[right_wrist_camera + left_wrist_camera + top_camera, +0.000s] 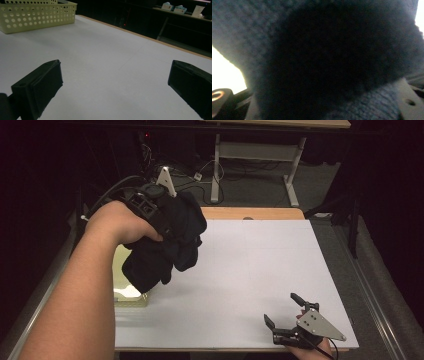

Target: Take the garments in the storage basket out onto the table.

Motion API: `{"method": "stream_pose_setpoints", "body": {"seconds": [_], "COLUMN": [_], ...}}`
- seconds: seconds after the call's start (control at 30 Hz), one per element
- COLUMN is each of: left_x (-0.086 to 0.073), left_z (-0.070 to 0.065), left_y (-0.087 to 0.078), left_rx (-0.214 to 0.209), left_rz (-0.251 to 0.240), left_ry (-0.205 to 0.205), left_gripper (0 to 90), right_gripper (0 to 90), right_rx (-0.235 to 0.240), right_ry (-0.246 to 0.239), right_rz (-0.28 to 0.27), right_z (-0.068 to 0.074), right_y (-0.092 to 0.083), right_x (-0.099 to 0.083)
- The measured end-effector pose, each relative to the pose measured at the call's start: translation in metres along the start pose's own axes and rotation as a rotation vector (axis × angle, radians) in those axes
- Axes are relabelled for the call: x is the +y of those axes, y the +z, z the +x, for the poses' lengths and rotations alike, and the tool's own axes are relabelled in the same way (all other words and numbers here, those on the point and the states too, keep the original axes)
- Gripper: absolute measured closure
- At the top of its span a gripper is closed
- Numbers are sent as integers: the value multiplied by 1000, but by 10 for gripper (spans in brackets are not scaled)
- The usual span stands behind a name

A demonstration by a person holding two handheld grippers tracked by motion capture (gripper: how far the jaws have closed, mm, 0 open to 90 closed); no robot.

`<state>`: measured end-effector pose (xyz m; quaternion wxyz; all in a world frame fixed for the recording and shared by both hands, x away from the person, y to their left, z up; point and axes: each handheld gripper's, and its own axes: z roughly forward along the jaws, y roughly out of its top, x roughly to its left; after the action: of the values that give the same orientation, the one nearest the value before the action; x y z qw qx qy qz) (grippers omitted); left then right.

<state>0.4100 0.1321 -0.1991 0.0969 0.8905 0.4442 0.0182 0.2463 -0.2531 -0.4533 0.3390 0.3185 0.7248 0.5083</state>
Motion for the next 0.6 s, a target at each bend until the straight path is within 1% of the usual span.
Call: {"method": "stream_pose_setpoints", "body": {"seconds": [0.1,0.3,0.4,0.6], "left_x": [6,17,21,29], "left_z": [-8,-21,-26,-37], "left_y": [3,10,15,29], "left_rx": [0,-23,-30,-19], "left_rz": [-8,-23,-25,-31], "left_ry": [17,36,52,85], "left_gripper": [466,467,466,464], "right_gripper": [1,1,1,1], "right_rx": [0,3,1,1], "right_ry": [0,-1,-3,-4], "right_rz": [2,3,3,4], "right_z": [0,0,0,0], "right_y": [0,1,1,0], "right_x": [0,0,0,-1]}}
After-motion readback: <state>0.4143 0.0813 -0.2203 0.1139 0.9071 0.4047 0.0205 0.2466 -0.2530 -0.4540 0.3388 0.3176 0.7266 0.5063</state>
